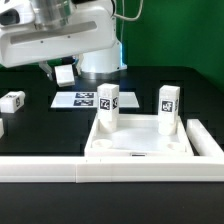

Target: Assemble square table

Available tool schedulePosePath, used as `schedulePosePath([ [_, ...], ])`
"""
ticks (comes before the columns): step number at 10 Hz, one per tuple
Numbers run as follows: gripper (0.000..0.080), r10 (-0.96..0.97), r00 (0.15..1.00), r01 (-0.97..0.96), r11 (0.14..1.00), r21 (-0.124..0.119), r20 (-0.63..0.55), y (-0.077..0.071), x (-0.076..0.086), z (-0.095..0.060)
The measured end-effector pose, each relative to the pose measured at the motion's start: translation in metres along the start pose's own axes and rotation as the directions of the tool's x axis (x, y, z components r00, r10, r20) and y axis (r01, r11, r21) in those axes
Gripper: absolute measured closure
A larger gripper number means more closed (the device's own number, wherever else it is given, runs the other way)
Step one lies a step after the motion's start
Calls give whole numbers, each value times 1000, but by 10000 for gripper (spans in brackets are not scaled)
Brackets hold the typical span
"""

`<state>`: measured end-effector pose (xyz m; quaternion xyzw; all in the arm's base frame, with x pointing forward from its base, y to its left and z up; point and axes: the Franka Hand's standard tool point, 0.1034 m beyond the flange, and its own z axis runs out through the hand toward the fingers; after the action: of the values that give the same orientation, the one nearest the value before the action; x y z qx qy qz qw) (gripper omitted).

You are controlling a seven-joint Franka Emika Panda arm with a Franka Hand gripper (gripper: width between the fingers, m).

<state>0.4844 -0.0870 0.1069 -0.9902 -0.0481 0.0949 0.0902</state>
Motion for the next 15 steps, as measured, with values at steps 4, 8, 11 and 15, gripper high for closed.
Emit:
schedulePosePath([
  [4, 509, -11, 974, 0, 999, -45, -227, 19, 24, -20],
  [8, 509, -11, 910, -46, 991, -127, -414, 38, 24, -17],
  [11, 509, -8, 835, -105, 979, -174, -550, 44, 43, -36],
  [15, 509, 129, 793, -207, 976, -65, -596, -5, 74, -31],
])
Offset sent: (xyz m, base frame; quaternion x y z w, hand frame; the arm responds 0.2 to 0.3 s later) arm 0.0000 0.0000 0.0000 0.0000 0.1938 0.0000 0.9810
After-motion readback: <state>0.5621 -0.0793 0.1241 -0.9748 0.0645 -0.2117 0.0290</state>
